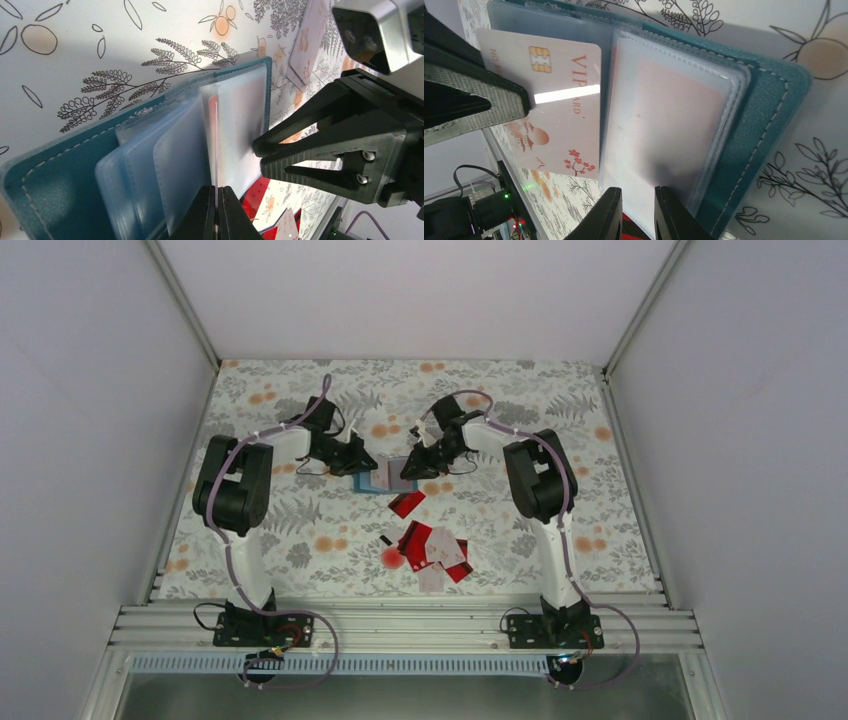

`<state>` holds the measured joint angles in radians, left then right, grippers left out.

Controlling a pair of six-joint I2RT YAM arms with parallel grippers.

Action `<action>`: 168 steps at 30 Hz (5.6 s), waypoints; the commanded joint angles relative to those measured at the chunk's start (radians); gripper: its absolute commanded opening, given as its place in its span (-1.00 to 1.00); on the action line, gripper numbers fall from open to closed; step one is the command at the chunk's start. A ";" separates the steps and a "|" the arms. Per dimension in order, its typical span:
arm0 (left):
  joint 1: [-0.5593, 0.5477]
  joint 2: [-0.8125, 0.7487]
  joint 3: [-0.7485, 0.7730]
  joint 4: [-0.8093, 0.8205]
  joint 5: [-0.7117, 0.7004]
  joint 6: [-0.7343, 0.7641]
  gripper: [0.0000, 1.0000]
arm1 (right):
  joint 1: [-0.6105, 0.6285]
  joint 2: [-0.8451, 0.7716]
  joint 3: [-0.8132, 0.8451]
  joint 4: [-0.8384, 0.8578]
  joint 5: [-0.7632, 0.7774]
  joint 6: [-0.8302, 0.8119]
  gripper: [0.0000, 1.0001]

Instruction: Put the credit cards into the card holder

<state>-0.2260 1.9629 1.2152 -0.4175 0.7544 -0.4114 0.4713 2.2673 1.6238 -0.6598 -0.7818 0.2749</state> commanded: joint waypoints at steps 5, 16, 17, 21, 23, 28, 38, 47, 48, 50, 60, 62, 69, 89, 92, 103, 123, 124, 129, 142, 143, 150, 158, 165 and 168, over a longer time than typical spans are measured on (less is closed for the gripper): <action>0.002 0.039 0.033 0.023 0.046 -0.004 -0.95 | -0.008 0.025 -0.035 0.001 0.038 -0.035 -0.65; 0.002 0.063 0.028 0.033 0.057 -0.004 -0.95 | -0.014 0.026 -0.034 -0.003 0.035 -0.043 -0.65; 0.002 0.064 0.026 0.038 0.062 -0.005 -0.95 | -0.014 0.025 -0.033 -0.003 0.034 -0.044 -0.65; 0.000 0.072 0.020 0.049 0.076 -0.016 -0.95 | -0.017 0.025 -0.032 -0.002 0.032 -0.044 -0.65; 0.000 0.078 0.019 0.051 0.084 -0.020 -0.95 | -0.019 0.027 -0.031 -0.003 0.030 -0.045 -0.65; 0.001 0.085 0.017 0.062 0.094 -0.043 -0.95 | -0.020 0.027 -0.030 -0.005 0.028 -0.046 -0.65; 0.002 0.079 -0.011 0.090 0.123 -0.095 -0.95 | -0.022 0.030 -0.035 -0.009 0.023 -0.055 -0.65; 0.001 0.114 0.036 0.094 0.125 -0.055 -0.95 | -0.023 0.029 -0.034 -0.016 0.021 -0.062 -0.65; 0.002 0.115 0.037 0.092 0.125 -0.047 -0.95 | -0.023 0.029 -0.034 -0.015 0.021 -0.062 -0.65; 0.002 0.118 0.041 0.087 0.121 -0.031 -0.95 | -0.023 0.027 -0.034 -0.018 0.021 -0.061 -0.65; 0.000 0.119 0.015 0.102 0.125 0.001 -0.95 | -0.026 0.024 -0.029 -0.026 0.022 -0.059 -0.63; 0.000 0.119 0.004 0.114 0.132 -0.005 -0.95 | -0.026 0.022 -0.023 -0.030 0.020 -0.059 -0.62; -0.007 0.117 -0.007 0.135 0.121 -0.029 -0.95 | -0.037 -0.003 0.014 -0.054 0.023 -0.054 -0.39; -0.034 0.143 0.016 0.128 0.115 -0.030 -0.95 | -0.065 -0.073 -0.126 0.016 0.060 -0.017 -0.79; -0.036 0.148 0.019 0.135 0.120 -0.037 -0.95 | -0.062 -0.052 -0.111 0.019 0.052 -0.016 -0.83; -0.054 0.167 0.044 0.155 0.128 -0.071 -0.95 | -0.050 -0.008 -0.092 0.018 0.032 -0.020 -0.92; -0.102 0.208 0.142 0.038 0.064 -0.001 -0.94 | -0.042 0.000 -0.096 0.019 0.024 -0.029 -0.92; -0.102 0.210 0.152 0.023 0.059 0.011 -0.95 | -0.042 0.000 -0.096 0.019 0.025 -0.029 -0.92; -0.102 0.228 0.209 -0.069 0.038 0.082 -0.95 | -0.042 -0.001 -0.095 0.018 0.031 -0.031 -0.92; -0.098 0.345 0.397 -0.272 0.029 0.233 -0.79 | -0.043 0.001 -0.091 0.001 0.049 -0.041 -0.92; -0.099 0.349 0.407 -0.276 0.025 0.233 -0.73 | -0.043 0.001 -0.091 -0.001 0.050 -0.042 -0.92; -0.098 0.337 0.454 -0.344 -0.057 0.224 -0.21 | -0.042 -0.005 -0.087 -0.006 0.061 -0.040 -0.92; -0.121 0.322 0.479 -0.380 -0.106 0.212 -0.07 | -0.042 -0.009 -0.090 -0.003 0.070 -0.038 -0.92; -0.160 0.343 0.563 -0.459 -0.220 0.175 0.05 | -0.042 -0.005 -0.088 0.006 0.072 -0.031 -0.92; -0.180 0.343 0.592 -0.488 -0.268 0.174 0.15 | -0.042 -0.008 -0.088 0.010 0.073 -0.029 -0.92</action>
<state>-0.3870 2.2807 1.7653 -0.8310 0.6048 -0.2211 0.4160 2.2284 1.5269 -0.6613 -0.7624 0.2531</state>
